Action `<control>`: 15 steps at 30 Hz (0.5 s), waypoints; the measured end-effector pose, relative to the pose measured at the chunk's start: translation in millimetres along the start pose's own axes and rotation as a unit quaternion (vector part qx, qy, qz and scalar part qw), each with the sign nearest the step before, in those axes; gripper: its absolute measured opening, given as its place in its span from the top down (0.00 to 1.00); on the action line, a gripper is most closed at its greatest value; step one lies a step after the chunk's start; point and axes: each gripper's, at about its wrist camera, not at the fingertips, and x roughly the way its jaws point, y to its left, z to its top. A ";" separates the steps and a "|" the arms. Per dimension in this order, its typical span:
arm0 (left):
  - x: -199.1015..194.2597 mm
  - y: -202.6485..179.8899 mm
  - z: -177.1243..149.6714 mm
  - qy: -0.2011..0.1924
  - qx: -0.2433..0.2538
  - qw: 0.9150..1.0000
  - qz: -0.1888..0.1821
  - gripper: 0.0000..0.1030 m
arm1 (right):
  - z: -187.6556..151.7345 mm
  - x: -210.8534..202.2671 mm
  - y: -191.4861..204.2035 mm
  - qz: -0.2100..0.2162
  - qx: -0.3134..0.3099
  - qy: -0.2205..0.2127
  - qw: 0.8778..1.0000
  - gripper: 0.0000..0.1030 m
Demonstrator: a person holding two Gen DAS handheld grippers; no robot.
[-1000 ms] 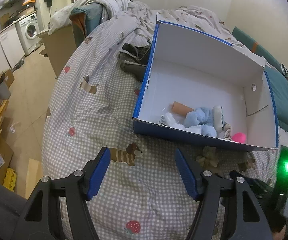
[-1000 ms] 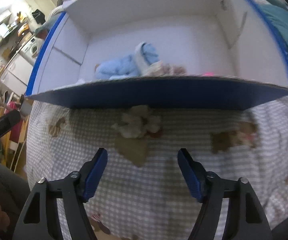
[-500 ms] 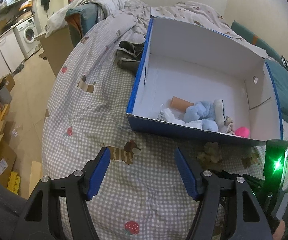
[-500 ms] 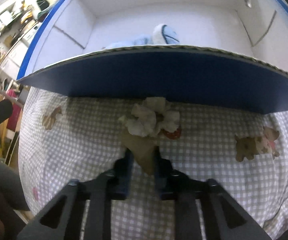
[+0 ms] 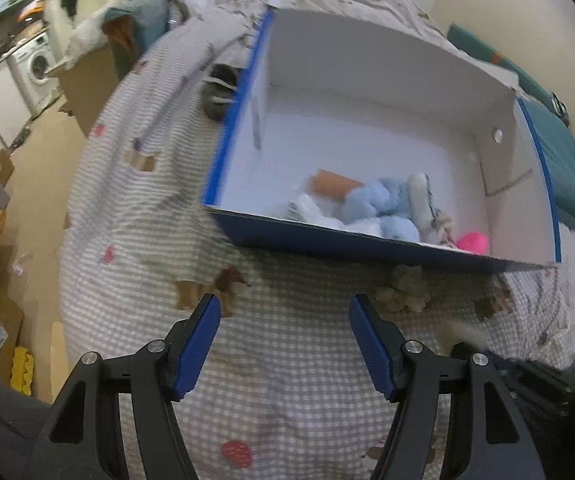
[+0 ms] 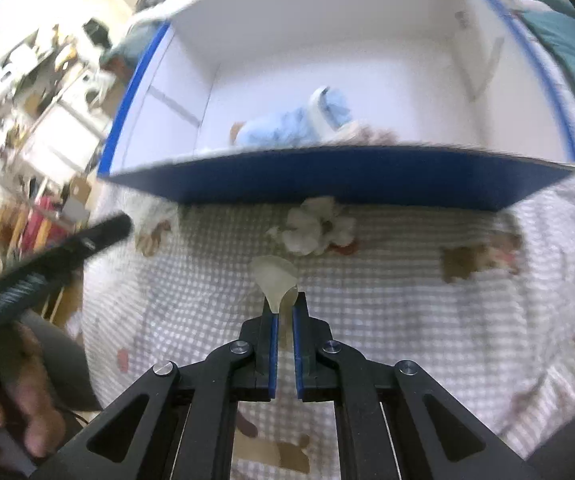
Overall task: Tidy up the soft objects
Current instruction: 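Grasp a small cream piece with the right gripper while the left grasps the crumpled cream cloth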
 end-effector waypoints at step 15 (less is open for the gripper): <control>60.5 -93.5 -10.3 0.054 0.131 0.989 -0.038 0.38 | 4.1 -11.9 -78.6 -0.055 0.117 -0.019 0.991 0.92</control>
